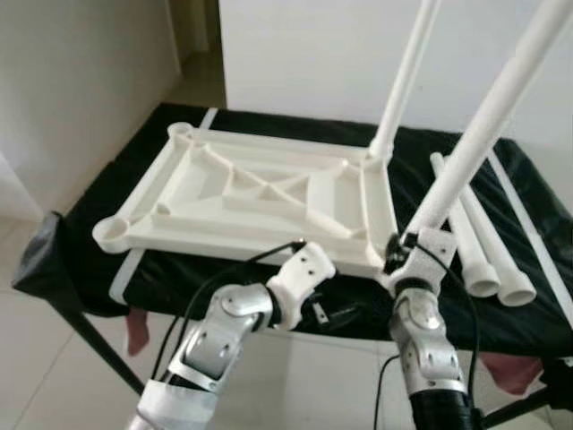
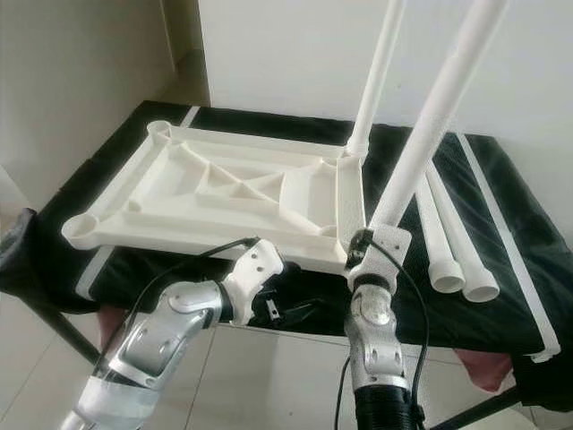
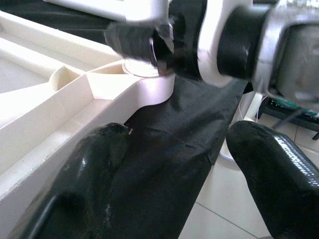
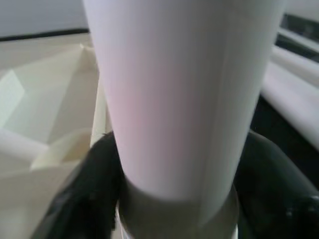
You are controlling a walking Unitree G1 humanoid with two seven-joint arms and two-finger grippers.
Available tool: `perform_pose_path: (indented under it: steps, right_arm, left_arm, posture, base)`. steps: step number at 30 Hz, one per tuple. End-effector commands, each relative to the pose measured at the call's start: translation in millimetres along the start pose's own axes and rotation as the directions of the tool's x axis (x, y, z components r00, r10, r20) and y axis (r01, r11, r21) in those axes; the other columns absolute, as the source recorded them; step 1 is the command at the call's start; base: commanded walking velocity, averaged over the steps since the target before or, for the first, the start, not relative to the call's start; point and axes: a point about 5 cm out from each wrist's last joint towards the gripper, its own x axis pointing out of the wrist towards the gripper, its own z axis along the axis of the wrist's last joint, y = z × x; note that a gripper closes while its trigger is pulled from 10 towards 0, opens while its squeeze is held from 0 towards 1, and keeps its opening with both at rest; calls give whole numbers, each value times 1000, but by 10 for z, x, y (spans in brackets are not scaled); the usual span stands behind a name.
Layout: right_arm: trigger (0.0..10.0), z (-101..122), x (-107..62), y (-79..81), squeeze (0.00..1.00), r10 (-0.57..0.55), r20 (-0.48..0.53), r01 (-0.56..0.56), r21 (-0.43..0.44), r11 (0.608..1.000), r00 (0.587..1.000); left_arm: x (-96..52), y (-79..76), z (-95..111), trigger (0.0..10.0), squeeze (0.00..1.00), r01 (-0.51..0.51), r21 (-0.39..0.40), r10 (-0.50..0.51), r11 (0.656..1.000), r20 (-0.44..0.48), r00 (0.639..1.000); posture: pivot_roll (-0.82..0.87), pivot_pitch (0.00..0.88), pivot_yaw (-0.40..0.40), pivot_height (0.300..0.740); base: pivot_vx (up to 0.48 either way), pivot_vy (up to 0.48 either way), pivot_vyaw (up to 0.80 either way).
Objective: Building children table
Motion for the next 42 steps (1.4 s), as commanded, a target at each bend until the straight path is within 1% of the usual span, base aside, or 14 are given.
perform_pose_path:
  steps: [1,13,14,15,16,20,23,29,36,37,38,39,40,42]
  right_arm:
    - [10000,-14,-35,-27,1000,35,1,-35,10,999,999]
    - [10000,72,36,-243,1000,264,32,-263,-27,964,964]
    - [10000,79,60,-266,376,294,35,-293,-48,955,955]
    - [10000,82,74,-279,376,314,36,-311,-63,948,949]
    - [10000,68,84,-283,0,340,29,-337,-78,938,940]
    - [10000,37,93,-273,0,392,14,-389,-103,915,920]
    - [10000,-7,89,-237,0,512,-13,-509,-129,851,859]
    - [10000,20,179,-278,0,572,-33,-567,-190,802,820]
    - [10000,53,303,-290,0,582,-34,-574,-219,789,813]
    - [8039,61,329,-274,0,588,-34,-580,-223,783,808]
    - [8039,61,329,-274,0,588,-34,-580,-223,783,808]
    - [4902,63,349,-257,0,598,-36,-589,-224,776,801]
    - [863,61,361,-243,0,605,-39,-597,-224,770,795]
    - [863,56,372,-235,0,611,-41,-603,-225,765,790]
  left_arm:
    - [9,24,-1,10000,0,-68,-1,68,998,-1,998]
    - [27,31,-8,10000,0,-72,-6,72,997,-2,997]
    - [28,31,-10,10000,0,-72,-6,72,997,-1,997]
    - [29,31,-12,10000,0,-72,-7,72,997,-1,997]
    - [30,34,-15,10000,0,-74,-3,74,997,-1,997]
    - [31,43,-27,10000,0,-80,0,80,997,-4,997]
    - [25,51,-45,10000,0,-88,-6,88,996,-7,996]
    - [16,63,-99,10000,0,-96,22,97,995,-30,995]
    - [32,72,-77,10000,0,-87,27,87,996,-18,996]
    - [37,69,-74,10000,0,-80,31,80,996,-18,997]
    - [37,69,-74,10000,0,-80,31,80,996,-18,997]
    - [39,62,-71,10000,0,-73,33,74,997,-17,997]
    - [43,55,-70,10000,0,-69,34,70,997,-18,997]
    - [46,51,-72,10000,0,-67,35,68,997,-17,998]
  posture:
    - [3,0,-32,740]
    - [-6,0,-35,740]
    - [-6,0,-35,740]
    - [-6,0,-35,740]
    - [-7,0,-35,740]
    - [-5,0,-34,740]
    - [-1,0,-32,740]
    - [0,0,-25,740]
    - [-2,0,-23,740]
    - [-3,0,-24,740]
    - [-3,0,-24,740]
    - [-2,0,-26,740]
    - [0,0,-27,740]
    - [0,0,-27,740]
  base:
    - [0,0,0]
    - [0,0,0]
    - [0,0,0]
    - [0,0,0]
    - [0,0,0]
    - [0,0,0]
    - [0,0,0]
    - [0,0,0]
    - [0,0,0]
    - [0,0,0]
    - [0,0,0]
    - [0,0,0]
    - [0,0,0]
    - [0,0,0]
